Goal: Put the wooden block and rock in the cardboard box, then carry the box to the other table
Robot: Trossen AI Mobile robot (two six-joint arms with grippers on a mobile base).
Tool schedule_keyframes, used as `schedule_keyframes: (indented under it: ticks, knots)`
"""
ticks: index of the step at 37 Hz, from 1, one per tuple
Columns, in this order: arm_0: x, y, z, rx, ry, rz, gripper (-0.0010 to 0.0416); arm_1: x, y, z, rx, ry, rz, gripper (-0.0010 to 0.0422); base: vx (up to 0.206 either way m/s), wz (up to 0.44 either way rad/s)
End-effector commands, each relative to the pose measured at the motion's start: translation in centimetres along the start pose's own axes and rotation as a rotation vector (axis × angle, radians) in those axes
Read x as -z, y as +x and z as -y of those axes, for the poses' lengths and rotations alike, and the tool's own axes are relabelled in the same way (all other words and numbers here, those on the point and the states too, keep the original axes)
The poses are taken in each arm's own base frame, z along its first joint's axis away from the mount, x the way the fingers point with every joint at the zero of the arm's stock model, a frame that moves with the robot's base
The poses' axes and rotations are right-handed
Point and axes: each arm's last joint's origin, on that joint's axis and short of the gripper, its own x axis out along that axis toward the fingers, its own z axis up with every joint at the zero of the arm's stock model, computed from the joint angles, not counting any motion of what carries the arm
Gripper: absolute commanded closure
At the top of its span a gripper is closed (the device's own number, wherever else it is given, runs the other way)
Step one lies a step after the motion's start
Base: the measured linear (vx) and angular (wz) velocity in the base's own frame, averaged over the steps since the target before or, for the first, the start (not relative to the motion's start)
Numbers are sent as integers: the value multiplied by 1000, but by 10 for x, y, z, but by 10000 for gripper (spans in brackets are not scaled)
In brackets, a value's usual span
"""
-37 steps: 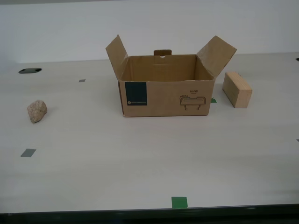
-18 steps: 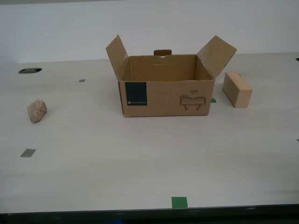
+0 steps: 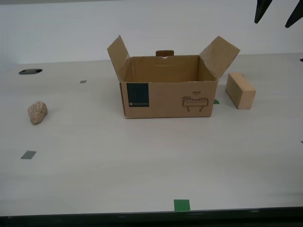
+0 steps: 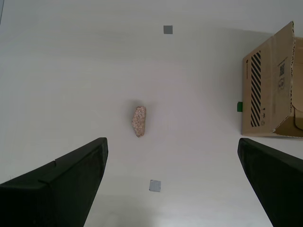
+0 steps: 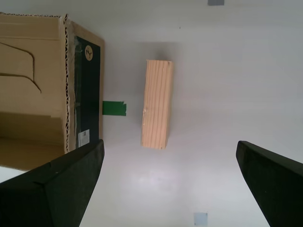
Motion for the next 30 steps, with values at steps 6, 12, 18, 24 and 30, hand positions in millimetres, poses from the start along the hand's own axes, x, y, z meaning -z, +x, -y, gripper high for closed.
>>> schedule_keyframes:
  ticks: [6,12,18,24,30]
  knots:
    - [-7,15,2,-9,-10,-4,16,0,0,0,1,1,-3,37,0,0]
    - [-9,23,3,-13,-20,-14,17,1,3,0,1,1,-12,37,0,0]
    - [-12,36,5,-15,-33,-24,17,3,6,0,-1,0,-26,37,0,0]
    - [-8,53,8,-21,-41,8,17,6,13,-1,-4,-2,-54,37,0,0]
    - [3,71,8,-85,-36,-30,17,11,23,-2,-7,-4,-92,37,0,0]
